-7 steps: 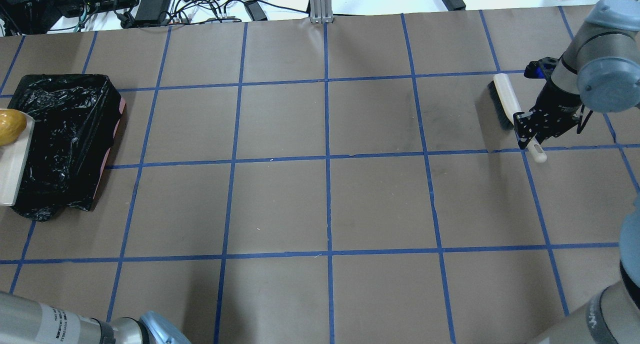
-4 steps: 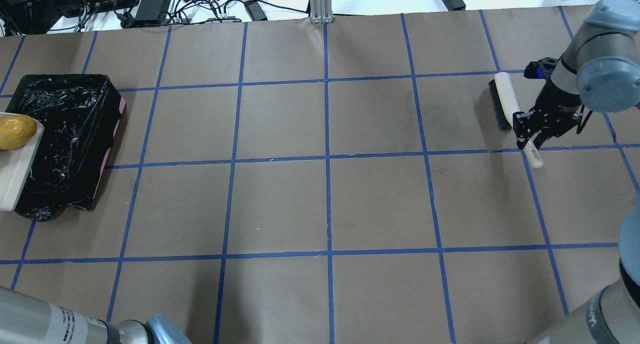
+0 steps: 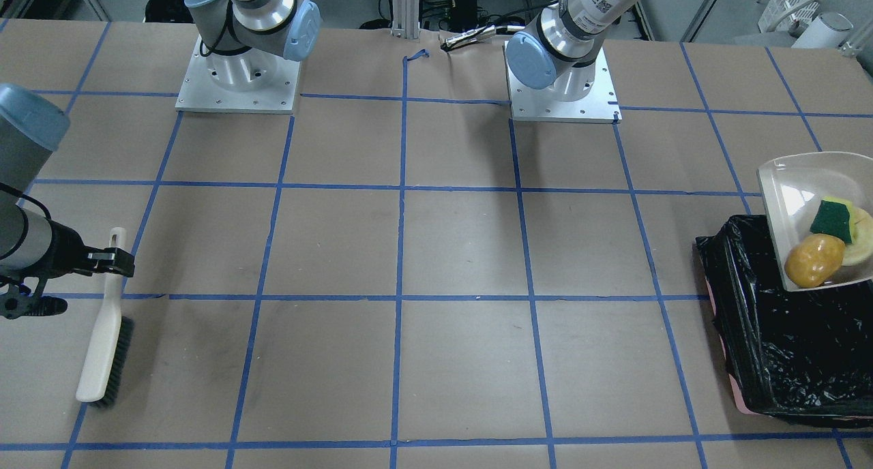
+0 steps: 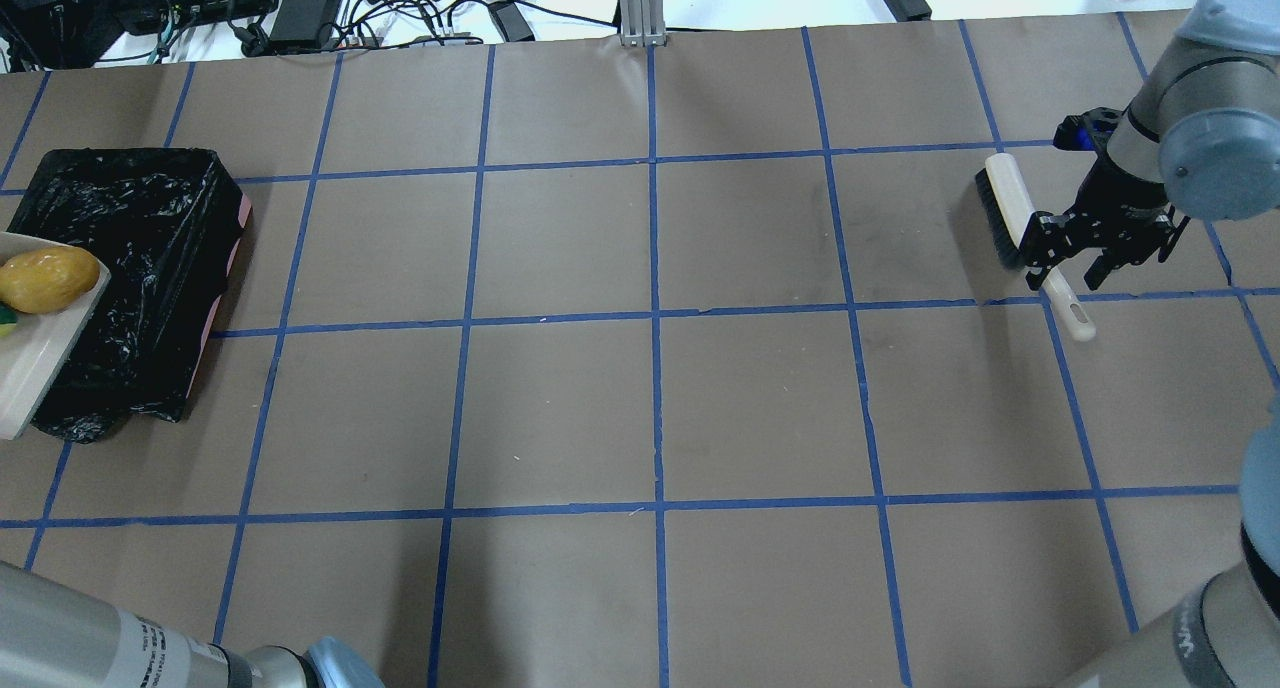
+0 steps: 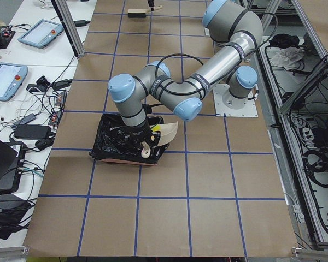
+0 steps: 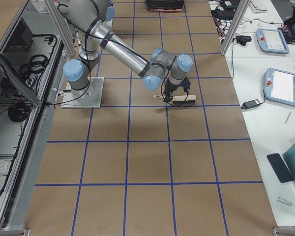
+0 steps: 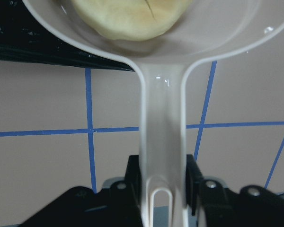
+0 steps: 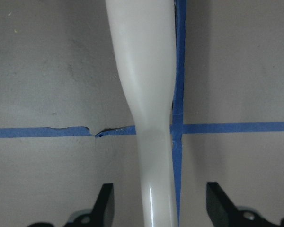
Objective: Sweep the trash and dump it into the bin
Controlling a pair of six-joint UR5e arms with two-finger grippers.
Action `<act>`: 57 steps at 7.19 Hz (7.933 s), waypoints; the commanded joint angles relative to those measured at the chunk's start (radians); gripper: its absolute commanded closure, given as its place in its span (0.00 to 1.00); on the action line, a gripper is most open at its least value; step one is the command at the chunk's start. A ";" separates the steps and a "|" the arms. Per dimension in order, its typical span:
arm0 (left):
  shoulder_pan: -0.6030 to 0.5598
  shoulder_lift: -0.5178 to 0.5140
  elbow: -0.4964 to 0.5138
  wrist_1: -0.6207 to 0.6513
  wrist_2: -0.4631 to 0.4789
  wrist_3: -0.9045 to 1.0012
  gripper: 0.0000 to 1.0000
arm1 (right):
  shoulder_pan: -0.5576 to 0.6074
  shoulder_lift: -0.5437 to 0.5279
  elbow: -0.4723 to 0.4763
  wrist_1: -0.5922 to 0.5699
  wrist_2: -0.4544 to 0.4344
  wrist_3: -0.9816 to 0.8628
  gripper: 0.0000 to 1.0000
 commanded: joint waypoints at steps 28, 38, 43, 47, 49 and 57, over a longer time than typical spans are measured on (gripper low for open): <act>-0.315 0.086 -0.077 0.064 -0.297 -0.187 1.00 | 0.334 -0.344 -0.130 0.257 0.047 0.297 0.00; -0.593 -0.169 -0.146 0.254 -0.351 -0.542 1.00 | 0.333 -0.344 -0.129 0.257 0.046 0.294 0.00; -0.596 -0.150 -0.196 0.265 -0.348 -0.542 0.96 | 0.333 -0.344 -0.127 0.257 0.046 0.294 0.00; -0.590 -0.094 -0.171 0.290 -0.426 -0.569 0.30 | 0.333 -0.344 -0.127 0.257 0.044 0.294 0.00; -0.596 0.009 -0.165 0.201 -0.426 -0.722 0.31 | 0.333 -0.343 -0.127 0.257 0.042 0.294 0.00; -0.739 0.369 -0.241 -0.178 -0.411 -1.937 0.00 | 0.333 -0.343 -0.126 0.256 0.042 0.292 0.00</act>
